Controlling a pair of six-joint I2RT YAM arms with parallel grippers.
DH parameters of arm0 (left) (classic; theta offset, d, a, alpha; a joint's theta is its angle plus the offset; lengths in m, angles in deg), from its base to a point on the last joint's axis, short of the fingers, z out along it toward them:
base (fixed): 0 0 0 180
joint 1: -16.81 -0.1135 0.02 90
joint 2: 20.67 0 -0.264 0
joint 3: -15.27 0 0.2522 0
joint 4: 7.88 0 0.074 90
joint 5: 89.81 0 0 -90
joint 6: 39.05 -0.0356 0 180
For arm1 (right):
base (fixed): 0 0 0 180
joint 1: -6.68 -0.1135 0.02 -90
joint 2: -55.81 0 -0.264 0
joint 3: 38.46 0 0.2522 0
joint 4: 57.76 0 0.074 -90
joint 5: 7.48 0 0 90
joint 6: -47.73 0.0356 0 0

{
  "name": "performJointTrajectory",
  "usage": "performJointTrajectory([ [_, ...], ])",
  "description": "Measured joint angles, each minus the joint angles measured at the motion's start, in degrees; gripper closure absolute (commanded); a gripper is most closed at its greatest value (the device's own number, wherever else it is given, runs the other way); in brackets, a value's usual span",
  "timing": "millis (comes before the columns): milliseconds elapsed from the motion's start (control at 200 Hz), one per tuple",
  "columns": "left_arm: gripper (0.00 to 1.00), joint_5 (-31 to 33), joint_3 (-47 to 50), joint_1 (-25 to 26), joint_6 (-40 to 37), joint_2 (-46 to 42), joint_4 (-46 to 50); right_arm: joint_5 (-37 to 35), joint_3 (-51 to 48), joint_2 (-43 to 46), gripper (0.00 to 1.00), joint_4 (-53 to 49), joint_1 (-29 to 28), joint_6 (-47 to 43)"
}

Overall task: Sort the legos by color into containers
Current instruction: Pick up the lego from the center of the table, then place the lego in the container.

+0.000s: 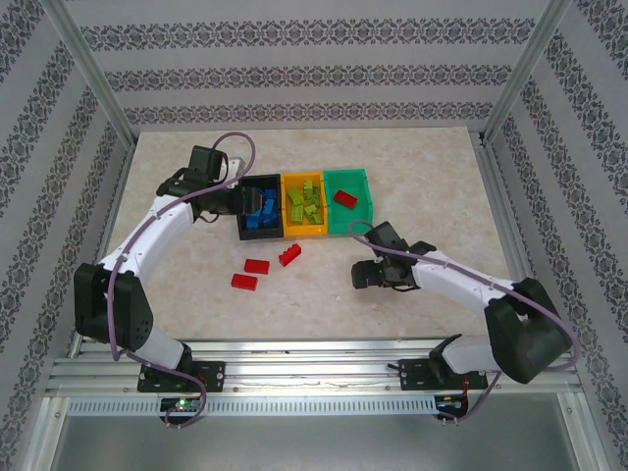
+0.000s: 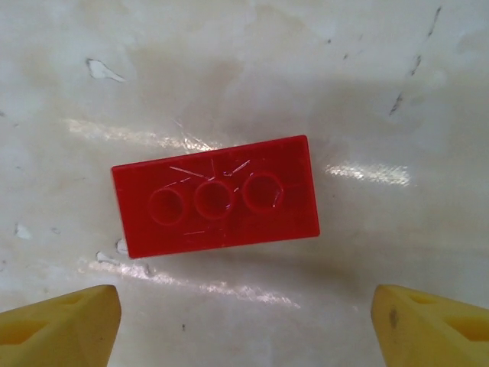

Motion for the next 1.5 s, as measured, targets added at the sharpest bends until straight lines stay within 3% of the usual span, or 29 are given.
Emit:
performJointTrajectory([
  [365,0.41,0.1,0.0,0.0,0.0,0.0,0.0,-0.3,5.4,-8.1,0.13,1.7,-0.4,-4.2],
  [620,0.41,0.2,0.0,0.0,0.0,0.0,0.0,-1.5,7.4,-11.8,0.36,1.9,-0.7,-6.3],
  [824,0.41,0.2,0.0,0.0,0.0,0.0,0.0,-1.6,9.8,-10.3,0.36,1.2,-0.6,-7.4],
  [1004,0.41,0.2,0.0,0.0,0.0,0.0,0.0,-1.1,20.0,-11.1,0.34,0.4,1.4,-8.9],
  [1284,0.41,0.7,0.0,0.0,0.0,0.0,0.0,-1.2,40.3,-24.5,0.2,1.7,5.8,-12.1],
  [1499,0.41,0.9,-0.1,0.0,0.0,0.0,0.1,0.5,38.3,-25.2,0.22,1.7,4.0,-12.3],
])
